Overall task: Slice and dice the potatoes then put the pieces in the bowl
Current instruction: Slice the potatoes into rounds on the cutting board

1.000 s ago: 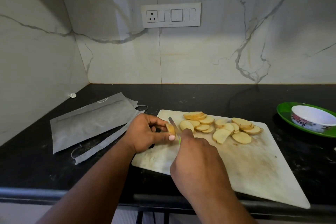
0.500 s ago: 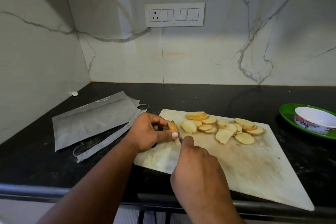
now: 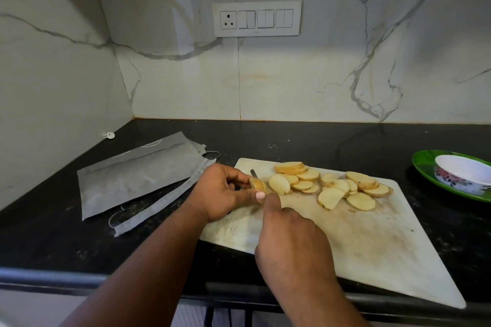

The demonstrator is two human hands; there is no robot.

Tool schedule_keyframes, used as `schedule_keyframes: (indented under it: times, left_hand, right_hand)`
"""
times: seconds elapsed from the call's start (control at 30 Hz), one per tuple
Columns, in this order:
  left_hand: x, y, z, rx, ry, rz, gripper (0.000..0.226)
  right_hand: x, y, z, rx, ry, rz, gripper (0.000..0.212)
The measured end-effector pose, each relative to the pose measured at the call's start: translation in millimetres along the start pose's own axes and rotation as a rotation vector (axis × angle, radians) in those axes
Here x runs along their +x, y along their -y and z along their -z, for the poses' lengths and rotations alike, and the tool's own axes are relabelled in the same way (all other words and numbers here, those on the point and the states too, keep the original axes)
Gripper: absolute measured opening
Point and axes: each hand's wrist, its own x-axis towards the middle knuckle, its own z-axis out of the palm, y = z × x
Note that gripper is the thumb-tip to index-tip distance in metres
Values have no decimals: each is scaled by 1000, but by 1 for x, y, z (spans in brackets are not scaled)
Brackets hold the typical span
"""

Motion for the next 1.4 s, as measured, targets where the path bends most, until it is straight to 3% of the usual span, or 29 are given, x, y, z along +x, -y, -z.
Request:
schedule_keyframes:
  times: [0.23, 0.4, 0.57, 0.87, 1.1, 1.4]
  left_hand:
    - [-1, -3, -2, 3, -24, 39, 35]
    - [-1, 2, -1, 14, -142, -17, 57]
    - [-2, -1, -1, 70, -110, -133, 51]
    - [-2, -1, -1, 142, -171, -145, 48]
    - [1, -1, -4, 305, -167, -85, 41]
    - [1, -3, -6, 389, -166, -15, 48]
  right_hand:
    - [-9, -1, 0, -14, 37, -6, 43]
    - [-10, -1, 2, 13, 47, -18, 45]
    - [-3, -2, 3, 30, 45, -18, 47]
    - [10, -2, 5, 81, 32, -18, 56]
    - [19, -9, 8, 123, 44, -32, 49]
    - [-10, -29, 24, 139, 70, -35, 46]
